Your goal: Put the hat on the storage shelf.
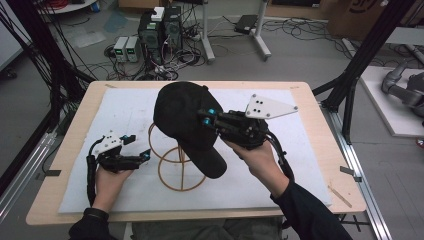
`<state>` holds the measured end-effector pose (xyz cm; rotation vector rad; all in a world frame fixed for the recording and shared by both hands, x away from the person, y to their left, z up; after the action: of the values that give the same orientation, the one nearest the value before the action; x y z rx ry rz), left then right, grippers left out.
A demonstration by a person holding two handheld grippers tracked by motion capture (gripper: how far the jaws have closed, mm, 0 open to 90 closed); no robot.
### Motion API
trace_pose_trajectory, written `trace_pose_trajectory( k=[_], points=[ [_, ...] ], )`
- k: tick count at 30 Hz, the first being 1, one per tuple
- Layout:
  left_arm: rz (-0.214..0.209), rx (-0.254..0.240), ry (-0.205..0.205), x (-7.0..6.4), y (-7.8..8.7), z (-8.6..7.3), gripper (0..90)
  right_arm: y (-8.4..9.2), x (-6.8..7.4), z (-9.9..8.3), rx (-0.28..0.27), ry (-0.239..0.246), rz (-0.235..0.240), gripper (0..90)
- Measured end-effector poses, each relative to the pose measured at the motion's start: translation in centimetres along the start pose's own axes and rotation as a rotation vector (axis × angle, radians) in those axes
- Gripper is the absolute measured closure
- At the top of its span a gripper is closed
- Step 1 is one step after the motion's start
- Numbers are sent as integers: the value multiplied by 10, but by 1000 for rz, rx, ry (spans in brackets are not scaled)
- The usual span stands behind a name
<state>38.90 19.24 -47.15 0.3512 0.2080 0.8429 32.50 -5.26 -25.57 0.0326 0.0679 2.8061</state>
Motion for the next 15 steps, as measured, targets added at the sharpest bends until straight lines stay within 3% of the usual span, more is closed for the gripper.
trace_pose_trajectory(
  k=[4,7,8,9,10,13,15],
  points=[
    [0,1,0,0,0,0,170,-4,11,-5,22,31,20,900],
    [-1,0,-3,0,0,0,170,-8,20,-12,72,74,64,897],
    [-2,1,-4,0,1,0,170,-8,26,-16,87,83,112,838],
    [-2,1,-4,0,1,0,170,-8,26,-16,87,83,112,838],
    [-1,2,-3,0,1,0,170,-7,28,-17,88,90,122,768],
    [1,1,2,1,1,0,170,1,23,-15,70,89,105,740],
    [2,0,1,1,1,0,170,11,9,-14,52,75,61,672]
  ],
)
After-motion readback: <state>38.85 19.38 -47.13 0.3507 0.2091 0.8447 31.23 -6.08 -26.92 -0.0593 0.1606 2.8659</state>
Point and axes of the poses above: each handheld gripper's, and its own axes: y roughly backward along the jaws, z roughly out of its top, x roughly to its left, the point moved 9 cm from there along -y, roughly forward along the jaws, and after that the axes turned 2 degrees about x, right-handed, at the moved point
